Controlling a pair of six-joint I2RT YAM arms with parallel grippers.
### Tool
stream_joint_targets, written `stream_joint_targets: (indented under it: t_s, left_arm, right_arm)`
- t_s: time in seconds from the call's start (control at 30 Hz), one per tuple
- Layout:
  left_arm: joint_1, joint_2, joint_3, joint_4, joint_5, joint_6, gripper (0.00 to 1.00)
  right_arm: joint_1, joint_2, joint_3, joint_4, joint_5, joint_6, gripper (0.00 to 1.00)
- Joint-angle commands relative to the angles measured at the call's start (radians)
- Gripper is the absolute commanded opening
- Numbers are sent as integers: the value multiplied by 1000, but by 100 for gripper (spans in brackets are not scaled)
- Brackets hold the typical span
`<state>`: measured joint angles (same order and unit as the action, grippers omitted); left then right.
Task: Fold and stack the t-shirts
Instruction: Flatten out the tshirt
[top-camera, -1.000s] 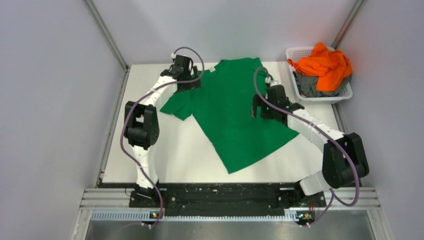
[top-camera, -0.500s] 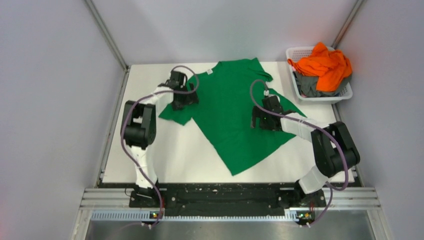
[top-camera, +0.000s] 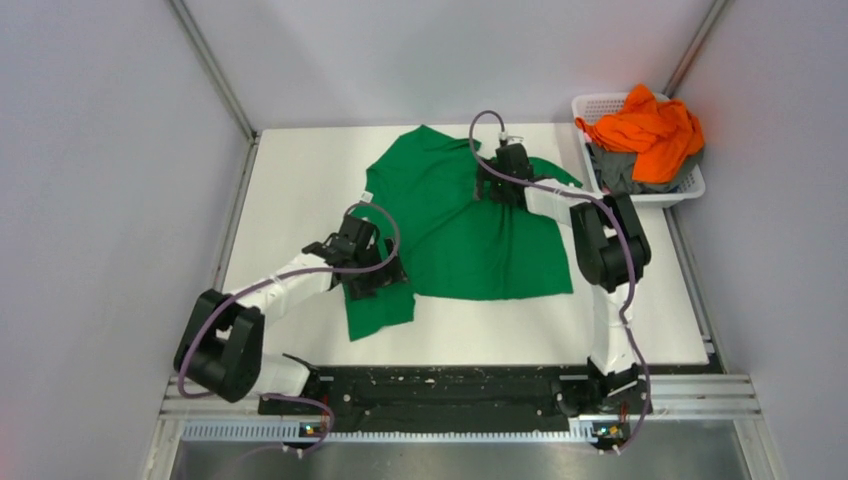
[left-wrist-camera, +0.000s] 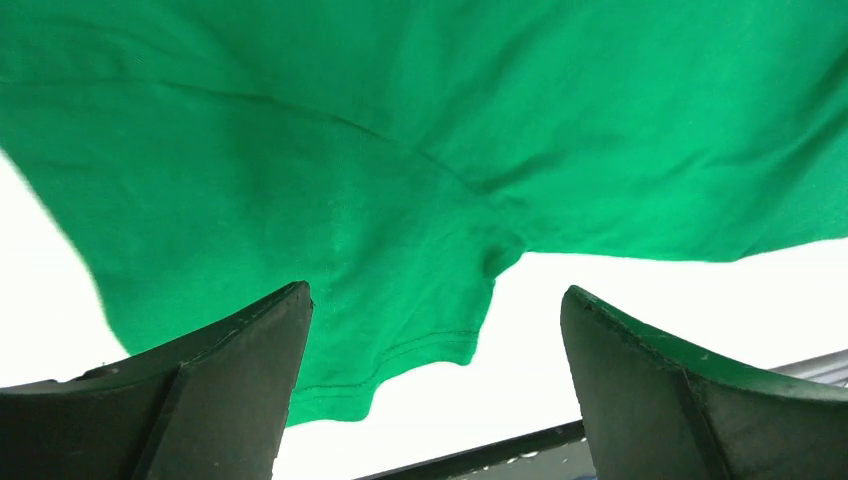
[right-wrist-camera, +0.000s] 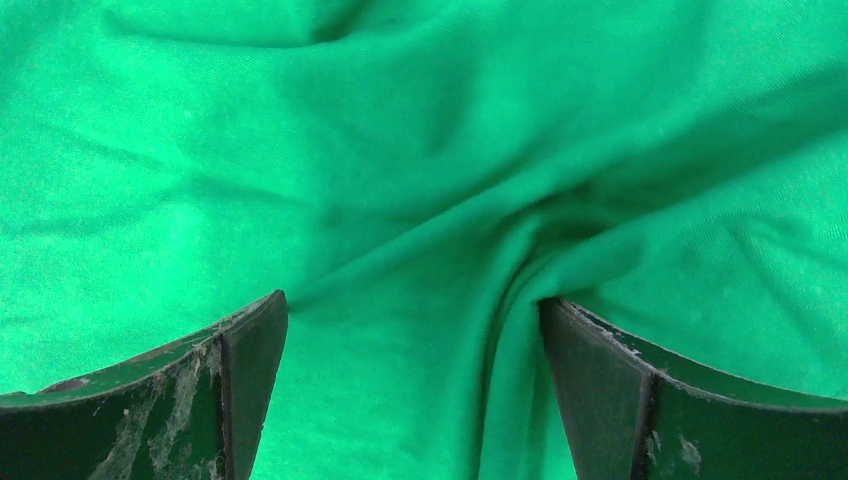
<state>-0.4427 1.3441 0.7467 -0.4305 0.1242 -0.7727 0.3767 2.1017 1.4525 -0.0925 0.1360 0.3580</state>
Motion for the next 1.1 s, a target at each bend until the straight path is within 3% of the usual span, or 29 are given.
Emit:
stream_joint_targets:
  t_s: [0.0,0.13,0.27,0.37,0.5,1.0,1.07]
  left_arm:
    - [6,-121,118,-114,-159,-39,99]
    - [6,-215,136,-346,-280,-30,99]
    - [4,-280,21,-495,-289,-72,98]
    - [0,-313,-73,-504,-230,-102,92]
    - [-18,-344,-143,-395,-143,-121,81]
    - [-49,-118,-175,-270,-188,-188,57]
    - [-52,-112,-190,-241,-183,-192,49]
  right_arm:
    - [-5,-136,23,-56,42,-28,97]
    - [-6,-391,-212,-54,165,33,99]
    - [-17,-641,-471,-118,368,218,99]
    - [-29,-793,-625,-147,387,297,99]
    - [-34,-919,-734,-154,369,317,99]
    - [-34,-919,-718,-268,315,289,99]
    - [-34,-934,-719,-308,327,289,99]
